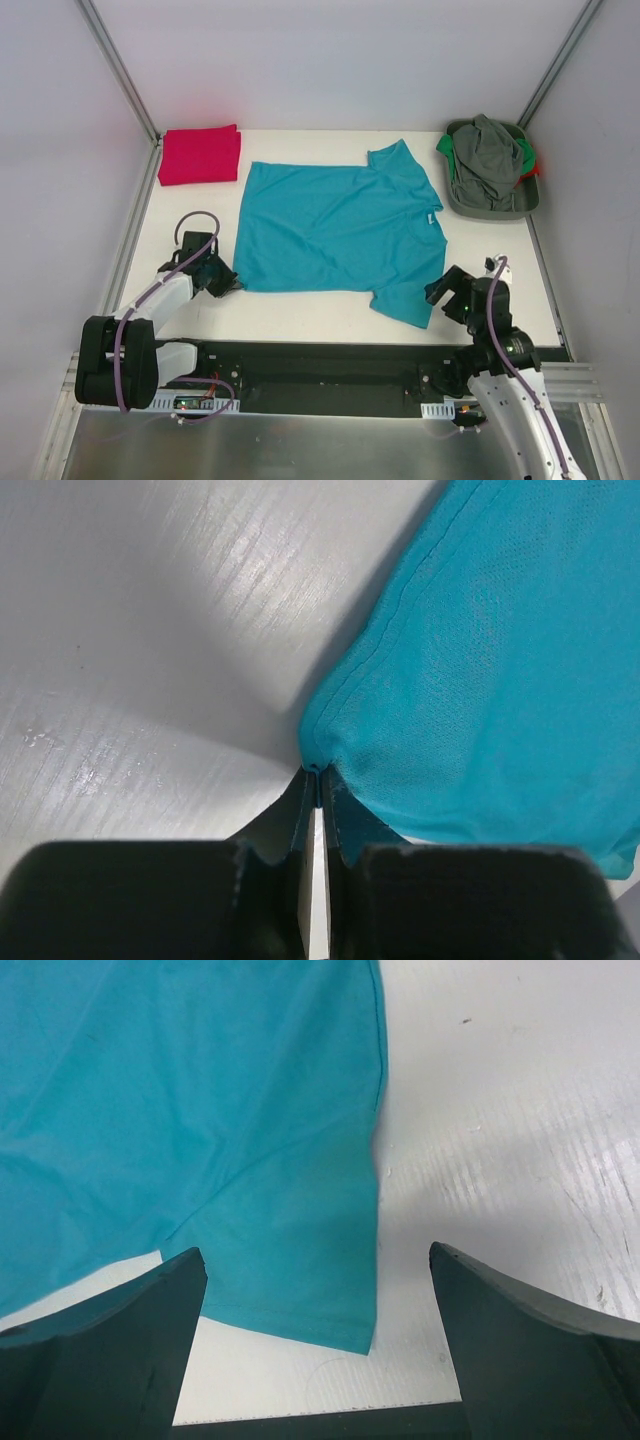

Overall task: Fold and stack the t-shirts
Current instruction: Grap the side of the flattened tshirt closest away from the robot with both arms

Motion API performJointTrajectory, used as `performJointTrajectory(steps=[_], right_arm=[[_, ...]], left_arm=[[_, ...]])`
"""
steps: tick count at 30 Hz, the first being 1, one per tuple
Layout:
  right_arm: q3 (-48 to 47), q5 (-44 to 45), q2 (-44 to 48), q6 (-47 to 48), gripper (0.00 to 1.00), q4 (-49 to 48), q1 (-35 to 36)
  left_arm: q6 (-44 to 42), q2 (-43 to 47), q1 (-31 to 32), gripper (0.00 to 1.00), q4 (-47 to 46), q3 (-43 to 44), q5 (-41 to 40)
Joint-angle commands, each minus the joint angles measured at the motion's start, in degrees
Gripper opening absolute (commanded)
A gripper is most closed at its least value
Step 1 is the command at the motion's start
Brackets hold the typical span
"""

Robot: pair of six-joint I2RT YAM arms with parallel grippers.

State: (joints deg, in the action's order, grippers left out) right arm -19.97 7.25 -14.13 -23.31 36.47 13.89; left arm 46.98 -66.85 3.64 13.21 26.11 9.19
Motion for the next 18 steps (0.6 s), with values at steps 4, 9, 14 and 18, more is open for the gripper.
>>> performJointTrajectory(steps=[4,9,14,18], right_arm=[[-3.32,-6.62,-9.66,1.69,0.98,3.34,1.13],[-6.48,-0.85,-20.31,-2.6,0.95,7.91,8.68],[-8.24,4.88,-24.97,-8.49,0.77,7.74,17.65],[-8.25,7.69,-27.17,-13.51,0.58,9.67,20.03]], left_arm=[[-2.33,2.59,-0.3,0.0,0.24,-2.81,-2.24],[-3.47,4.44,-0.3,0.0,-0.38,-3.43,-1.02],[-4.53,5.85,-0.3,0.0,-0.64,-3.61,-0.58],[-4.88,6.99,-0.3,0.0,-0.64,-4.4,0.12]])
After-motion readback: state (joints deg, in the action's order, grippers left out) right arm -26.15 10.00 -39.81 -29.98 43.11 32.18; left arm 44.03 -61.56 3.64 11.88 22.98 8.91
